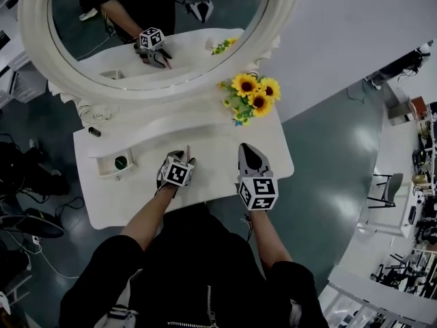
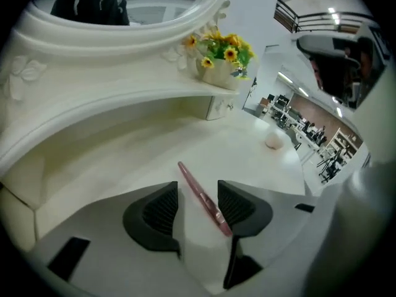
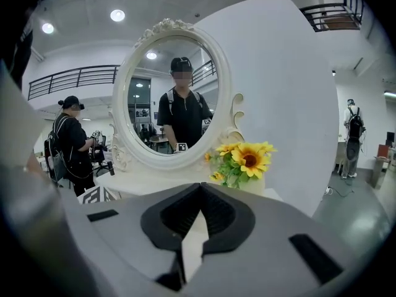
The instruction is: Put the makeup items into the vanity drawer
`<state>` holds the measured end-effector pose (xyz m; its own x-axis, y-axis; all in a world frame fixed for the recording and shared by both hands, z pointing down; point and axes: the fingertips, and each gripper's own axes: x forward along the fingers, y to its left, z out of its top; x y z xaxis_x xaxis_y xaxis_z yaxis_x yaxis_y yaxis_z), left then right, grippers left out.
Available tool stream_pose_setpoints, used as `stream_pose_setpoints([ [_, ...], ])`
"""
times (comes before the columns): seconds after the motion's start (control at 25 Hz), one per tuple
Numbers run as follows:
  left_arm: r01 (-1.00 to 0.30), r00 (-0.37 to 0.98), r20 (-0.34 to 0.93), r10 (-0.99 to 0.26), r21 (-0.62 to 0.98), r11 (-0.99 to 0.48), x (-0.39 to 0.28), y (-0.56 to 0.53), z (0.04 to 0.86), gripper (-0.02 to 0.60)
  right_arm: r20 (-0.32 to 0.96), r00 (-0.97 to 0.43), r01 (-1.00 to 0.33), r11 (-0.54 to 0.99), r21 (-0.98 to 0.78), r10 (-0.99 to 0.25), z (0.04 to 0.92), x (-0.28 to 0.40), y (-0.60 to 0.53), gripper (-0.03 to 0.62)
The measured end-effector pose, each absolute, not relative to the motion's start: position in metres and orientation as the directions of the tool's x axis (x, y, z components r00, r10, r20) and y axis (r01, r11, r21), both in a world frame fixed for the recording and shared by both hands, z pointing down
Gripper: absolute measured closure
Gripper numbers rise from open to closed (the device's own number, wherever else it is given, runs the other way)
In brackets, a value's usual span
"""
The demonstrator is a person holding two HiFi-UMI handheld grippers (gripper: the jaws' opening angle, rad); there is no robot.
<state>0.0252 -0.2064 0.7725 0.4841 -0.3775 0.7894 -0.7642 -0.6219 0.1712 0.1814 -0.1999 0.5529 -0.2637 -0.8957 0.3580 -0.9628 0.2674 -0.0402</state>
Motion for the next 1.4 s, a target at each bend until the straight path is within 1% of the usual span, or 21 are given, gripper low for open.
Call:
stream_pose_setpoints([
  [0.12, -0.767, 0.441, 0.799, -0.409, 0.099, -0.634, 0.021, -0.207, 0.773, 0.437, 0.362, -0.258, -0.965, 0.260, -0.043, -0.896, 0.555, 0.186, -0.200, 0.589],
  [0.24, -0.755, 0.445, 0.800, -0.403, 0.093, -0.650, 0.014, -0.207, 0.774, 0.518, 0.360, -0.258, -0.965, 0.259, -0.048, -0.896, 0.555, 0.188, -0.201, 0.589],
  [0.28, -0.748, 0.454, 0.799, -0.394, 0.101, -0.656, 0.013, -0.207, 0.775, 0.523, 0.359, -0.259, -0.965, 0.259, -0.049, -0.896, 0.555, 0.187, -0.202, 0.589],
  [0.44, -0.734, 0.480, 0.790, -0.382, 0.124, -0.668, 0.013, -0.209, 0.775, 0.525, 0.358, -0.267, -0.963, 0.265, -0.054, -0.895, 0.555, 0.184, -0.205, 0.589],
  [0.64, -0.757, 0.493, 0.784, -0.377, 0.174, -0.630, 0.010, -0.209, 0.773, 0.525, 0.359, -0.268, -0.962, 0.266, -0.057, -0.894, 0.555, 0.187, -0.206, 0.589],
  [0.8, -0.782, 0.516, 0.725, -0.457, 0.180, -0.597, 0.003, -0.215, 0.754, 0.525, 0.349, -0.273, -0.961, 0.271, -0.056, -0.896, 0.552, 0.187, -0.210, 0.589],
  [1.08, -0.792, 0.565, 0.593, -0.574, 0.192, -0.580, -0.012, -0.232, 0.682, 0.525, 0.324, -0.318, -0.947, 0.317, -0.058, -0.891, 0.542, 0.173, -0.225, 0.589],
  [1.28, -0.819, 0.559, 0.486, -0.672, 0.195, -0.540, -0.032, -0.246, 0.628, 0.525, 0.290, -0.378, -0.924, 0.380, -0.054, -0.879, 0.530, 0.147, -0.244, 0.589],
  [1.4, -0.835, 0.540, 0.465, -0.701, 0.194, -0.515, -0.047, -0.248, 0.614, 0.525, 0.272, -0.425, -0.902, 0.428, -0.052, -0.863, 0.523, 0.123, -0.255, 0.589],
])
